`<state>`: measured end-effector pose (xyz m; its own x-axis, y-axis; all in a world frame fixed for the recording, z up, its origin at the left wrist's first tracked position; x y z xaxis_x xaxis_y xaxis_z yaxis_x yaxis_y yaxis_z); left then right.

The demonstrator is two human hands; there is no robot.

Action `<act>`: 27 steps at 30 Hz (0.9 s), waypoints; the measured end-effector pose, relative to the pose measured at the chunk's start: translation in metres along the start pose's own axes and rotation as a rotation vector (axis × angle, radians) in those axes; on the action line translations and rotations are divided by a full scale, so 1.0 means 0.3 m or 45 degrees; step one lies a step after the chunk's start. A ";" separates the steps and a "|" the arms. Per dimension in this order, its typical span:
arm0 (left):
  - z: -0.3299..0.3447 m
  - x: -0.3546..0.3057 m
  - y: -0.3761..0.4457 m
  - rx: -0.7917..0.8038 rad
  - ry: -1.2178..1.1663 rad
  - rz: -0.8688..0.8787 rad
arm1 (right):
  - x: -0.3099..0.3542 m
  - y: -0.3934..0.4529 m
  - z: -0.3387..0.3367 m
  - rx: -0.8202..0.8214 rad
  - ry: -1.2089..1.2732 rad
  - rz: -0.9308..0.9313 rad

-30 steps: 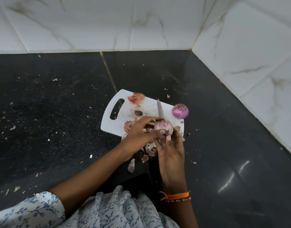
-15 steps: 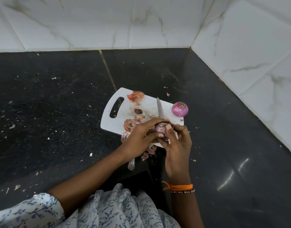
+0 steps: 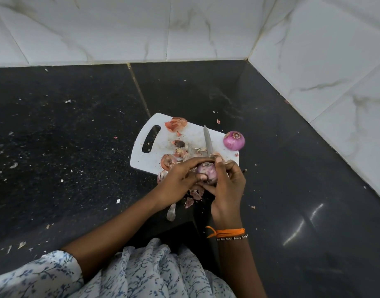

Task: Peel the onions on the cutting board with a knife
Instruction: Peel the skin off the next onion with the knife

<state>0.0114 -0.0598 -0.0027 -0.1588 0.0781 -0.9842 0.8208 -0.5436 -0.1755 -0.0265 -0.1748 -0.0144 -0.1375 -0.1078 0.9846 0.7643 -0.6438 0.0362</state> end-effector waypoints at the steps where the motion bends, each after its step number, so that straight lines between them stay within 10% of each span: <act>1: 0.002 0.002 0.001 0.016 -0.018 -0.007 | -0.006 0.001 -0.001 -0.002 0.002 0.014; 11: -0.012 -0.004 0.013 0.018 -0.222 -0.040 | 0.025 -0.025 0.044 0.264 0.204 -0.051; 27: 0.016 0.002 0.007 0.005 -0.011 0.005 | 0.003 -0.004 -0.033 -0.080 0.052 -0.025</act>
<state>0.0104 -0.0648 -0.0034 -0.1604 0.0692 -0.9846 0.8193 -0.5470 -0.1719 -0.0338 -0.1817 -0.0152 -0.1783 -0.1245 0.9761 0.7204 -0.6922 0.0433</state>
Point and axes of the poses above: each hand's wrist, its own y-axis towards the middle knuckle, its own z-axis out of the palm, x = y × z, the point moved 10 cm from there along y, towards the middle knuckle, and after that the axes turned 14 degrees about -z, right-handed, at the moved point
